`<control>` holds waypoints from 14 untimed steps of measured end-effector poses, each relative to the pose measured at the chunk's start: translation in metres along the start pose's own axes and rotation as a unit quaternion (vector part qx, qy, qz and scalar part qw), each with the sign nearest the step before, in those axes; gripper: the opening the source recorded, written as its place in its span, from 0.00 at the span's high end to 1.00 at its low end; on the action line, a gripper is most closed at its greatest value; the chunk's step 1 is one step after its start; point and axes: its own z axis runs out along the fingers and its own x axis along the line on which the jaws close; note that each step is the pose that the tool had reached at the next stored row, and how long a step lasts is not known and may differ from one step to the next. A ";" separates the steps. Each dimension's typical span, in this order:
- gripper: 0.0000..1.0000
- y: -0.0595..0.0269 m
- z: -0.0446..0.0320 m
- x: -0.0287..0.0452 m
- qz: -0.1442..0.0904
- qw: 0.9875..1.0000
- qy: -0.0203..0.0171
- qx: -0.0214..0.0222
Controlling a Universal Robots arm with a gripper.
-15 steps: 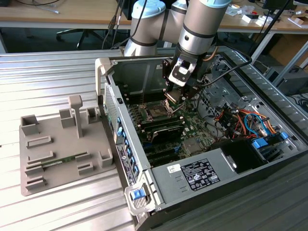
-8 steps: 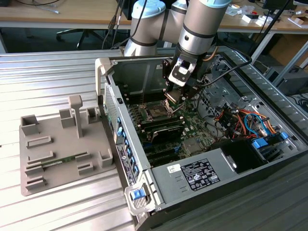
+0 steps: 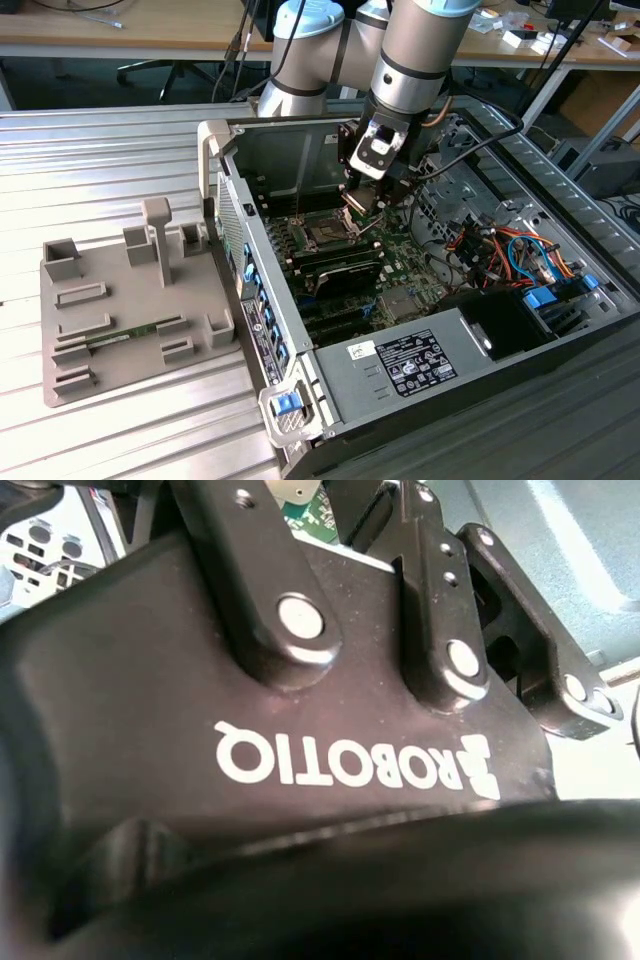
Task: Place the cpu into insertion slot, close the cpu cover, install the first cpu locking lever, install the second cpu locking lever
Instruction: 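Place the cpu into insertion slot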
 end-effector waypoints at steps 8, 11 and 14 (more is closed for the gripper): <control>0.45 0.0000 0.0002 0.0000 0.006 1.000 0.000 0.000; 0.45 0.0000 0.0003 0.0000 0.009 1.000 0.000 0.000; 0.45 0.0000 0.0003 0.0000 0.011 1.000 -0.001 0.000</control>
